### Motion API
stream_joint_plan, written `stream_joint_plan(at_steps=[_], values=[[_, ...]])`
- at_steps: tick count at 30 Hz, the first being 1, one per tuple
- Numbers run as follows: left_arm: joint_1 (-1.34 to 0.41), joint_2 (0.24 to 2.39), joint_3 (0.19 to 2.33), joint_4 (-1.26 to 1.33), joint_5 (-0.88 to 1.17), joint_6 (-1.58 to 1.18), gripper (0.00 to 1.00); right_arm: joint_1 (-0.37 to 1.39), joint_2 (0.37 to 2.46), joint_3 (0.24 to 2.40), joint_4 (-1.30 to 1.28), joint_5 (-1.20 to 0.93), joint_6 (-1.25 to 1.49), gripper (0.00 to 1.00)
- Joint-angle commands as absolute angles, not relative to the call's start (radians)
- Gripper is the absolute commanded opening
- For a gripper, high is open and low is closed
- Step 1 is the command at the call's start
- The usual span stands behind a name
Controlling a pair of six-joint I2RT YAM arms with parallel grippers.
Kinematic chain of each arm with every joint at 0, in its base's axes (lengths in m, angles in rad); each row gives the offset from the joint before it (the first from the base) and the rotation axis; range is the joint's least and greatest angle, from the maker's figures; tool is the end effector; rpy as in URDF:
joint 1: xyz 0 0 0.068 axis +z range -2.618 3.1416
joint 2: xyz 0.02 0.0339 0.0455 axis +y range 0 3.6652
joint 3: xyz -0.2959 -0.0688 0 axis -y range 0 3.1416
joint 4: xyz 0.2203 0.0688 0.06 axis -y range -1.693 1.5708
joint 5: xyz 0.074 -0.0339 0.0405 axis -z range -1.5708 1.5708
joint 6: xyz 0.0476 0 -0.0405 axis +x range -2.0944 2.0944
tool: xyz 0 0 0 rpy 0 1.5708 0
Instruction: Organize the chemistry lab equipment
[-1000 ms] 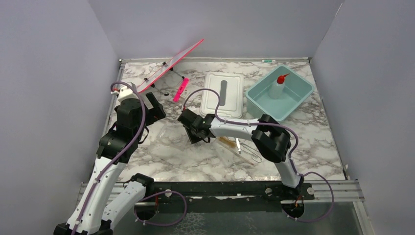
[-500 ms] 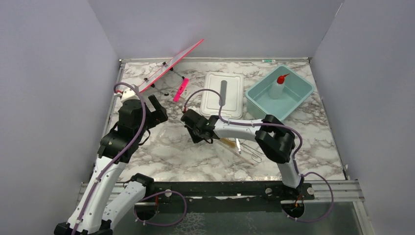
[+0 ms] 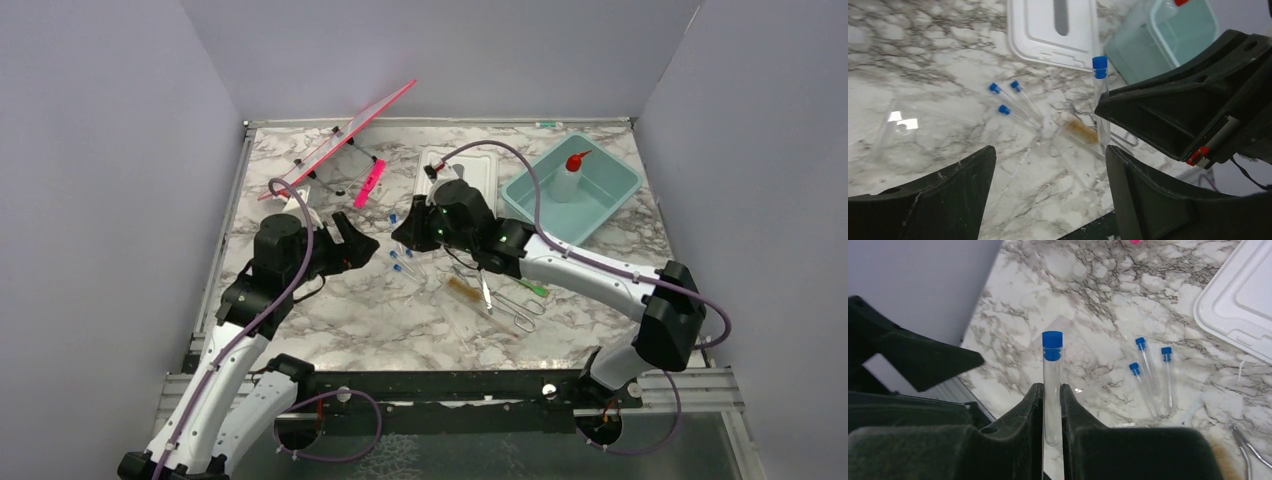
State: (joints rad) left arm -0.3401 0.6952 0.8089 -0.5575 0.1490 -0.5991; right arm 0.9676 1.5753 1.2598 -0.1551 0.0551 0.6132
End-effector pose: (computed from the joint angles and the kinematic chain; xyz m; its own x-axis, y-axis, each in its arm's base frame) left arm 0.1053 -0.0448 0.3357 -0.5916 -0.3822 -0.7099 0.1486 0.8137 -0.5619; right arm 0.2051 0.2931 0.3430 -0.6675 0.0439 -0.7433 -0.5017 0.7112 0.4925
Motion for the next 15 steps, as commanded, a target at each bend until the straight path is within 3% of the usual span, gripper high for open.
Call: stream_joint_plan(at_steps=[1,10,15], values=[[-0.336,0.731,0.778,-0.319,0.420,-0.666,0.79,0.968,1.493,1.211,-0.055,0.011,0.791,0.16],[-0.336,0.785,0.708,-0.009,0.591,-0.844,0.60,0.925,1.446,1.253,-0.061,-0.031,0.904,0.18],[-0.336,0.811,0.707,-0.005,0.610,-0.847,0.47,0.916,1.442,1.256,-0.052,-0.029,0.937,0.18]])
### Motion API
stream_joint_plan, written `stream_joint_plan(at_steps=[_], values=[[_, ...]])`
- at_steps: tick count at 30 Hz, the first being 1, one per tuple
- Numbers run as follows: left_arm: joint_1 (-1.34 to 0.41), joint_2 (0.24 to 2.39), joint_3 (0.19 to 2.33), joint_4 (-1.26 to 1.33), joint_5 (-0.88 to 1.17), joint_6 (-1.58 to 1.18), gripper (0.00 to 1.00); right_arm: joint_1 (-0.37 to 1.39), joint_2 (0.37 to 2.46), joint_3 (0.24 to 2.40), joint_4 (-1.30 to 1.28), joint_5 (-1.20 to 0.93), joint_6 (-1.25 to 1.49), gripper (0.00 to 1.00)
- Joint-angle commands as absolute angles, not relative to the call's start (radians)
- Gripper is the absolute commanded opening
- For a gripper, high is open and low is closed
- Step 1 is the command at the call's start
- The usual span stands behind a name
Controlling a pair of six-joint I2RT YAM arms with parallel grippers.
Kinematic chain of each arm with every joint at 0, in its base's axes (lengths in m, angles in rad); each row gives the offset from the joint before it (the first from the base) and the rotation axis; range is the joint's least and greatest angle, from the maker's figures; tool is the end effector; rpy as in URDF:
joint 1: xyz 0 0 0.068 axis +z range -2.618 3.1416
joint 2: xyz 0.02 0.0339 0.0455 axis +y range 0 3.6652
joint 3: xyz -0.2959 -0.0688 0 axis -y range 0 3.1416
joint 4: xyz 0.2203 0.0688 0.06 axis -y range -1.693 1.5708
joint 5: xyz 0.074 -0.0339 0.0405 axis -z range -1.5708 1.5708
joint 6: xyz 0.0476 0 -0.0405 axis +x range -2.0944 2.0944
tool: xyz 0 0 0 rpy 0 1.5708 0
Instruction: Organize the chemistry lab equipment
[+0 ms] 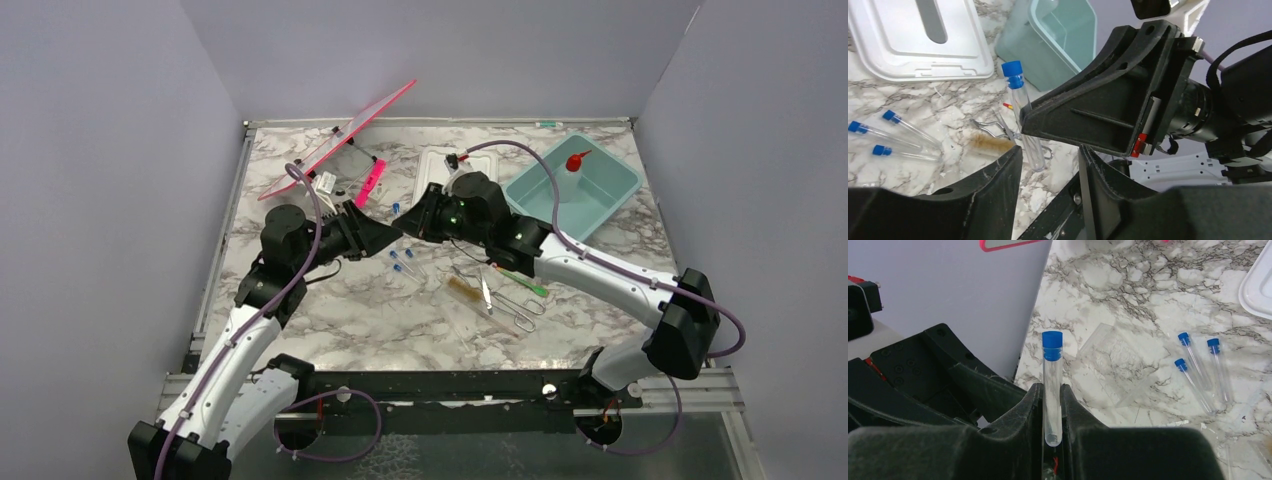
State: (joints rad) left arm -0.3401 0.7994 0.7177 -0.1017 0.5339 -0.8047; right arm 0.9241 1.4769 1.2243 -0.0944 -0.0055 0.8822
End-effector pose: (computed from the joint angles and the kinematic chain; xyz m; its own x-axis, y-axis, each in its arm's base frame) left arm 0.1345 -0.0733 0.3465 -0.6661 -0.4223 -0.6148 0.4022 0.4908 -0.7729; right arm 0.2016 0.2674 0.3698 -0.7488 0.2896 -0.5961 -0.3509 0.5898 0.7273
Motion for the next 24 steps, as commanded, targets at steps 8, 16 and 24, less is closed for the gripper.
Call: stream_joint_plan(at_steps=[8,16,24], values=[[-0.336,0.789,0.694,-0.016,0.606,-0.812,0.56,0.894,1.444,1.252,-0.051,-0.007,0.992,0.17],[-0.336,0.809,0.696,-0.017,0.619,-0.776,0.33,0.886,1.452,1.250,-0.023,-0.047,0.995,0.17],[-0.336,0.857,0.716,0.028,0.615,-0.784,0.34,0.887,1.466,1.249,0.016,-0.108,0.978,0.17]])
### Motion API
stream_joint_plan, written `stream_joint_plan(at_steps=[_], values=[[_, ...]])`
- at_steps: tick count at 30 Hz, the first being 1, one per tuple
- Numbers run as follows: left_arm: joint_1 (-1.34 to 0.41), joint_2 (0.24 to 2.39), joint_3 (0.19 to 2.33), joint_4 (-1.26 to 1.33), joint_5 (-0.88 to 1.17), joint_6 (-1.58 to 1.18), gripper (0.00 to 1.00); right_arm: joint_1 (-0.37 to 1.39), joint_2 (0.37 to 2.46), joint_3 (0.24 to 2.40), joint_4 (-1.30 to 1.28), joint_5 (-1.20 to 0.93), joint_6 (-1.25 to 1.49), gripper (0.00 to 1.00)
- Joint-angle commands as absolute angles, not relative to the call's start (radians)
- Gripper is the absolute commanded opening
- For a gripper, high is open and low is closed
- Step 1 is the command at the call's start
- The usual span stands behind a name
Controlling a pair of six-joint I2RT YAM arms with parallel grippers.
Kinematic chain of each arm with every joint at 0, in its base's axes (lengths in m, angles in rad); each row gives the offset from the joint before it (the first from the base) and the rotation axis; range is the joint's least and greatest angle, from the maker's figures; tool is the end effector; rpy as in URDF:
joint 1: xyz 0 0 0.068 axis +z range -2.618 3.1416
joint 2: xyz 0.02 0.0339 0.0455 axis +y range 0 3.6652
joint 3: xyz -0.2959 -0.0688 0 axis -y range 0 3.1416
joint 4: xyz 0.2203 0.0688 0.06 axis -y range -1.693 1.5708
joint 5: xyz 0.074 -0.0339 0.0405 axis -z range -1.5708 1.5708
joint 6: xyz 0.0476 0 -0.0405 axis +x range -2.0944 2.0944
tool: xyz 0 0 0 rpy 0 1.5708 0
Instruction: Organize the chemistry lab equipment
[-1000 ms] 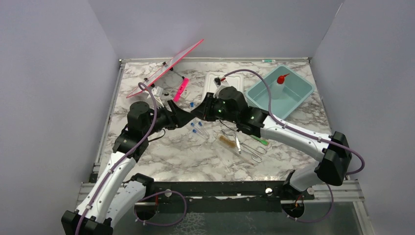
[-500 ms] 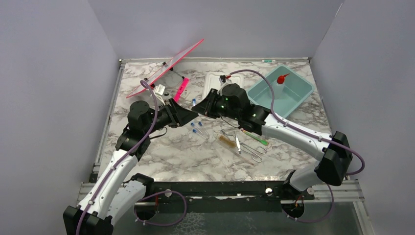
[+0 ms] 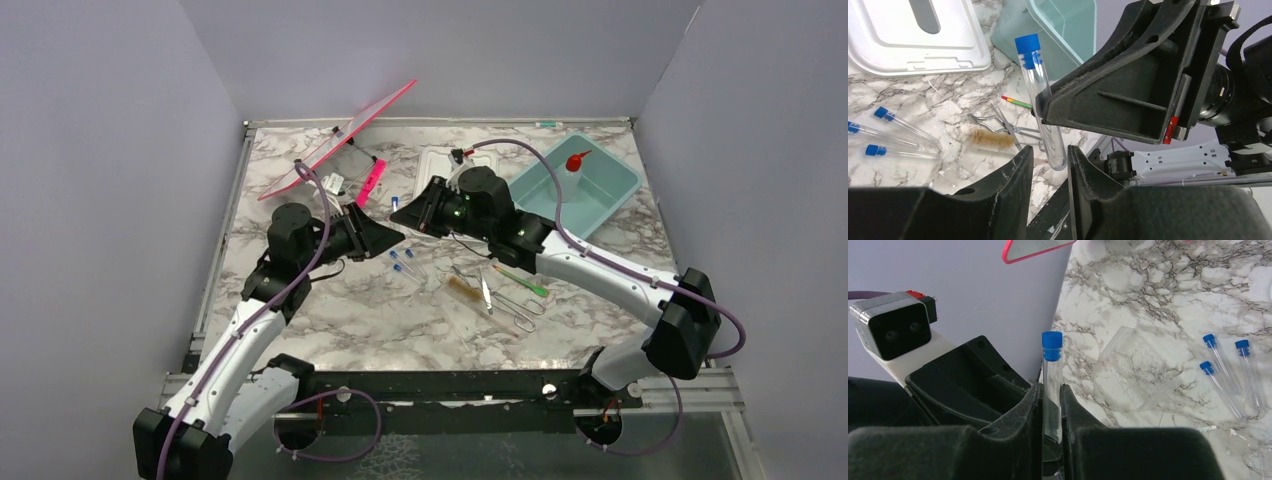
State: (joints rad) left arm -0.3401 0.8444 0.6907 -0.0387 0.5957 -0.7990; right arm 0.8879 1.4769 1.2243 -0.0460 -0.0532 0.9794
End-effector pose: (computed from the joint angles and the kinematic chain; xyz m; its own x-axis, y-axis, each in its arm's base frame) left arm 0.1435 -0.0791 0.3386 -0.6957 -0.3831 -0.6077 0.4255 0.4618 -0.7783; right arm 0.2105 0.2628 0.3754 -0.7732 0.3632 -0.5199 -0.2957 0.5188 0.8021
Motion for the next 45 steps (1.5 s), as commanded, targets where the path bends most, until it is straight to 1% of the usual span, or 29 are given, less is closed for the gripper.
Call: stream_joint_plan(at_steps=[1,4,7,10,13,15,18,21,24,27,31,33,36,41,45], values=[[-0.336,0.863,0.718,0.029,0.613,-0.783,0.34,0.887,1.468,1.249,0.022,-0.115,0.979,0.17],[-0.336,0.867,0.726,0.017,0.576,-0.762,0.28,0.887,1.472,1.249,0.023,-0.126,0.972,0.17],[-0.336,0.850,0.729,0.011,0.529,-0.727,0.17,0.887,1.471,1.247,0.022,-0.137,0.956,0.19],[-0.336,0.830,0.725,0.022,0.521,-0.665,0.10,0.885,1.470,1.260,0.009,-0.149,0.930,0.26],[-0.336,0.822,0.738,0.003,0.545,-0.534,0.08,0.880,1.472,1.312,-0.057,-0.161,0.879,0.36],[-0.336,0.833,0.768,-0.076,0.548,-0.415,0.07,0.872,1.471,1.354,-0.117,-0.161,0.850,0.40],[-0.336,0.857,0.816,-0.149,0.551,-0.278,0.02,0.853,1.462,1.405,-0.235,-0.181,0.841,0.45],[-0.336,0.860,0.827,-0.145,0.578,-0.218,0.00,0.821,1.460,1.448,-0.340,-0.176,0.831,0.50],[-0.336,0.850,0.830,-0.130,0.605,-0.170,0.00,0.805,1.493,1.530,-0.473,-0.134,0.828,0.60],[-0.336,0.848,0.844,-0.145,0.623,-0.125,0.00,0.803,1.523,1.578,-0.486,-0.195,0.775,0.63],[-0.336,0.882,0.911,-0.231,0.627,-0.060,0.00,0.804,1.564,1.630,-0.465,-0.354,0.714,0.64],[-0.337,0.895,0.932,-0.260,0.640,-0.031,0.00,0.803,1.582,1.644,-0.470,-0.377,0.718,0.64],[-0.337,0.906,0.945,-0.285,0.662,0.007,0.00,0.804,1.620,1.695,-0.524,-0.358,0.714,0.58],[-0.342,0.919,0.964,-0.341,0.636,0.076,0.00,0.803,1.642,1.732,-0.533,-0.349,0.711,0.44],[-0.355,0.923,0.965,-0.351,0.635,0.092,0.00,0.802,1.653,1.757,-0.570,-0.337,0.696,0.42]])
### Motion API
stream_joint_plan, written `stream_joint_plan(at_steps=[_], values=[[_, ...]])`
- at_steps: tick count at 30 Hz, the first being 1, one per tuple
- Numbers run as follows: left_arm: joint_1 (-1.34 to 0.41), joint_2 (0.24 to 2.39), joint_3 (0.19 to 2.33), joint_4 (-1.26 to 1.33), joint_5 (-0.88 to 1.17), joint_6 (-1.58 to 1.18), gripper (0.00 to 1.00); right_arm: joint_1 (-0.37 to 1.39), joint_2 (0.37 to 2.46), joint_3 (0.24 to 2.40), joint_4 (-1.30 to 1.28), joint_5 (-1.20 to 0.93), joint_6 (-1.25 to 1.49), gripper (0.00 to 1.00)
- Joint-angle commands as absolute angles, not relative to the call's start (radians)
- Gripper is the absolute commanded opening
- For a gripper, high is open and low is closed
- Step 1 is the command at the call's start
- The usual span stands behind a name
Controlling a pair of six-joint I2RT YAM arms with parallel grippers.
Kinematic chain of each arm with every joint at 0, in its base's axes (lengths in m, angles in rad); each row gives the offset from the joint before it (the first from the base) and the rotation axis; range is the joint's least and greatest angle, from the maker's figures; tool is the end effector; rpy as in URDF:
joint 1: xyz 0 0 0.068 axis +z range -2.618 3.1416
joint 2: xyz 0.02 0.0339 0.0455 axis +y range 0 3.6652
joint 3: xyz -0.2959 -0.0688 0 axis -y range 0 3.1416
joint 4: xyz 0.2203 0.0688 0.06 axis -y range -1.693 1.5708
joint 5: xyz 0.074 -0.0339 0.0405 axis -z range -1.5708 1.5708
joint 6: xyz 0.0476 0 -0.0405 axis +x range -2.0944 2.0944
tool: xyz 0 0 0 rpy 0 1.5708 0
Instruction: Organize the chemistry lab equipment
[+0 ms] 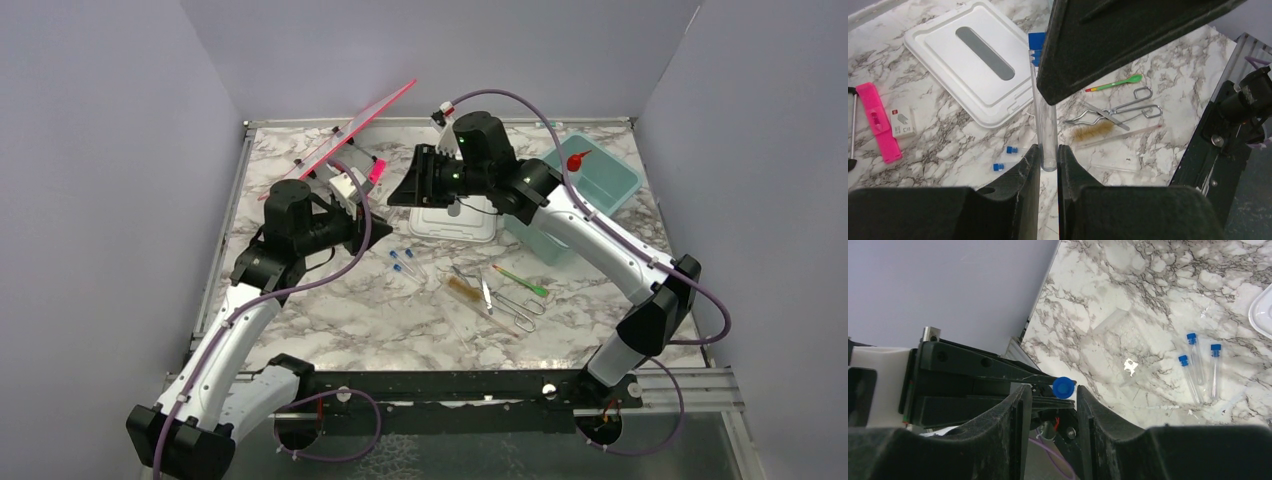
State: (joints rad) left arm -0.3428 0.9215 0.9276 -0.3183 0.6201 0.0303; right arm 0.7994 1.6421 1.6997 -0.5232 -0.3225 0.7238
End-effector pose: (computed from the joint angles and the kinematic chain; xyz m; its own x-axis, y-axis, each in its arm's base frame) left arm 0.1492 -0.0826 0.3759 -0.2651 0.1208 -0.9566 0.8028 0.5772 -0.1496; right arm 0.2430 0.2715 0.4277 -0.8156 0.0622 -0.5753 -0.4502 0.5565 0.6984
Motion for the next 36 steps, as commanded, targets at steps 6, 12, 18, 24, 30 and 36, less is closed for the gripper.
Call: stream_joint_plan(at_steps=[6,12,18,24,30,36], values=[[-0.365,0.915,0.966,-0.361,0.623,0.107,0.00,0.801,1.688,1.804,-0.622,-0.351,0.680,0.33],[-0.365,0.914,0.973,-0.365,0.612,0.108,0.00,0.800,1.695,1.803,-0.627,-0.381,0.671,0.25],[-0.365,0.901,0.988,-0.377,0.542,0.076,0.22,0.801,1.686,1.786,-0.607,-0.341,0.643,0.16],[-0.365,0.848,1.067,-0.428,0.282,-0.032,0.67,0.801,1.651,1.725,-0.556,-0.182,0.540,0.16],[-0.364,0.774,1.223,-0.426,0.085,-0.195,0.74,0.849,1.620,1.578,-0.407,0.005,0.455,0.15],[-0.365,0.767,1.352,-0.521,-0.100,-0.310,0.74,1.014,1.674,1.492,-0.282,0.240,0.389,0.15]])
